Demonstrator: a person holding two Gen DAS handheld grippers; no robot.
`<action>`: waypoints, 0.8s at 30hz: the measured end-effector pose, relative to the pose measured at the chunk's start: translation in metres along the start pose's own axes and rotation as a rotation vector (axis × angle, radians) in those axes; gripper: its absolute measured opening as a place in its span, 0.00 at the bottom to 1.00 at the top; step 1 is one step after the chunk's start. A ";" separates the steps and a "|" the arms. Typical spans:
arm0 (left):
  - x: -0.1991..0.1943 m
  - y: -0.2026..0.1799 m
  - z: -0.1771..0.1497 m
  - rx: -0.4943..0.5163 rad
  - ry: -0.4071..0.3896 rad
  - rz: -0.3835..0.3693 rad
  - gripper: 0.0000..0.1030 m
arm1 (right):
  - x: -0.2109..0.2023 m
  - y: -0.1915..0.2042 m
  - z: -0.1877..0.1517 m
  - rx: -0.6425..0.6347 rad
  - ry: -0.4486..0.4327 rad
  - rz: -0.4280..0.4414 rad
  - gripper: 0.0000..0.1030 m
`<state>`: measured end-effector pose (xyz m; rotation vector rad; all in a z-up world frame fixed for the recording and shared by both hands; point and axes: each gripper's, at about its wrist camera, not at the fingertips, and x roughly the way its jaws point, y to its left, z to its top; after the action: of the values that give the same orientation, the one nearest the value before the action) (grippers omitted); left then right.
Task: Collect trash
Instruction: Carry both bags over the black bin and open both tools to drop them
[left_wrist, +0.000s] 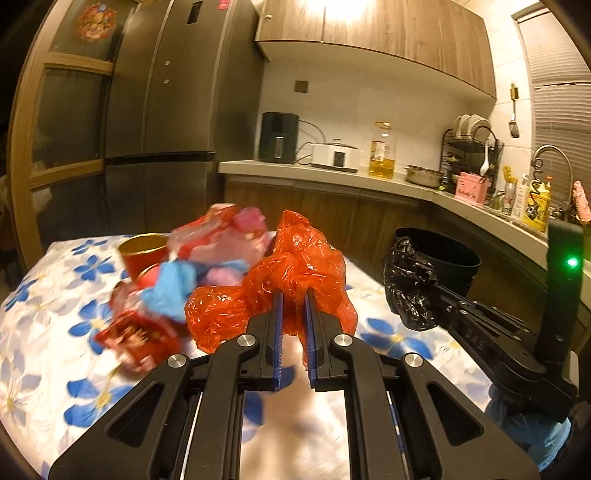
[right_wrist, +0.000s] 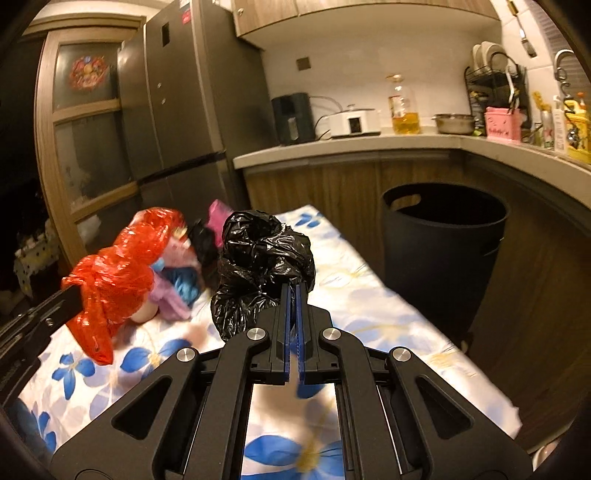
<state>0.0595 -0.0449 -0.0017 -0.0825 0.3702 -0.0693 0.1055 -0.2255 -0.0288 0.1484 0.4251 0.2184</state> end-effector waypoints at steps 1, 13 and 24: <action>0.003 -0.004 0.002 0.005 -0.001 -0.006 0.10 | -0.002 -0.004 0.004 0.002 -0.009 -0.009 0.03; 0.060 -0.073 0.058 0.083 -0.043 -0.152 0.10 | -0.012 -0.070 0.057 0.033 -0.128 -0.172 0.03; 0.130 -0.154 0.093 0.122 -0.064 -0.282 0.10 | 0.006 -0.146 0.112 0.070 -0.215 -0.289 0.03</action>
<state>0.2063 -0.2020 0.0527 -0.0158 0.2873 -0.3665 0.1841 -0.3759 0.0422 0.1751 0.2363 -0.0967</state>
